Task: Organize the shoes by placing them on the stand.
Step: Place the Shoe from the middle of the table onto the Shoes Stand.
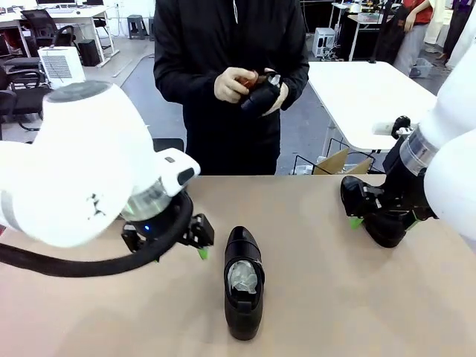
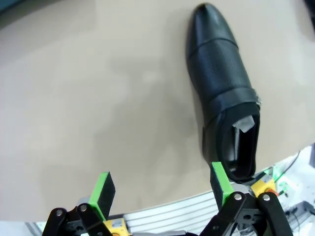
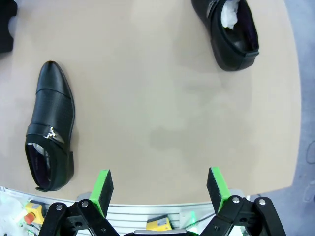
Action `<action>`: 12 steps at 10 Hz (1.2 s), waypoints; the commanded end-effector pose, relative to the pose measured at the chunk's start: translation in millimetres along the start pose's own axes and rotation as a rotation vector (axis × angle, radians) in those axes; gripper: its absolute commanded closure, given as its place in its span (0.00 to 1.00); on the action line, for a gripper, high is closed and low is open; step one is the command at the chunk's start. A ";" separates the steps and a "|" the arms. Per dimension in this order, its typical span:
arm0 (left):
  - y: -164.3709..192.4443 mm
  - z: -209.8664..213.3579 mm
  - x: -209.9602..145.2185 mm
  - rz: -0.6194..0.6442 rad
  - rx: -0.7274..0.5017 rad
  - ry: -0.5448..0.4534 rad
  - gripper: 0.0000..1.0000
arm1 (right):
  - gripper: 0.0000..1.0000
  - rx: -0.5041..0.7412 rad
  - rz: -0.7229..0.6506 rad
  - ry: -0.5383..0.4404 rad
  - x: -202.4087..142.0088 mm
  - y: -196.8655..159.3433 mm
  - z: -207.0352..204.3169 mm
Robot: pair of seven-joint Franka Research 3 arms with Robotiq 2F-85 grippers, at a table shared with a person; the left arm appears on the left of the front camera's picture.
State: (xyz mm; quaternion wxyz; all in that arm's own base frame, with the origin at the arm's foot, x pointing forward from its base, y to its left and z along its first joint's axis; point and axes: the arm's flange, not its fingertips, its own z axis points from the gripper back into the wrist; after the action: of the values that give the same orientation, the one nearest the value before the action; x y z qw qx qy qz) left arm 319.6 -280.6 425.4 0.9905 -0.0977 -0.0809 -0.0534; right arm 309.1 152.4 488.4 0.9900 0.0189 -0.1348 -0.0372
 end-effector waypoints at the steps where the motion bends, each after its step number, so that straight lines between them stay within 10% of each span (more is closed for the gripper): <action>1: -2.6 -15.9 -1.3 0.005 -0.023 0.009 0.00 | 0.00 0.013 0.002 0.000 0.5 0.0 1.5; 12: -70.0 -65.1 7.5 0.067 0.102 0.038 0.00 | 0.00 0.013 0.002 0.000 0.5 0.0 1.5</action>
State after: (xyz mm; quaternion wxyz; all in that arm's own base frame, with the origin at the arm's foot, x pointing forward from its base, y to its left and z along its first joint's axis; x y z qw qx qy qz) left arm 323.7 -352.2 379.1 0.9949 -0.0655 -0.0704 -0.0302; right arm 309.1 152.3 488.4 0.9900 0.0190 -0.1349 -0.0373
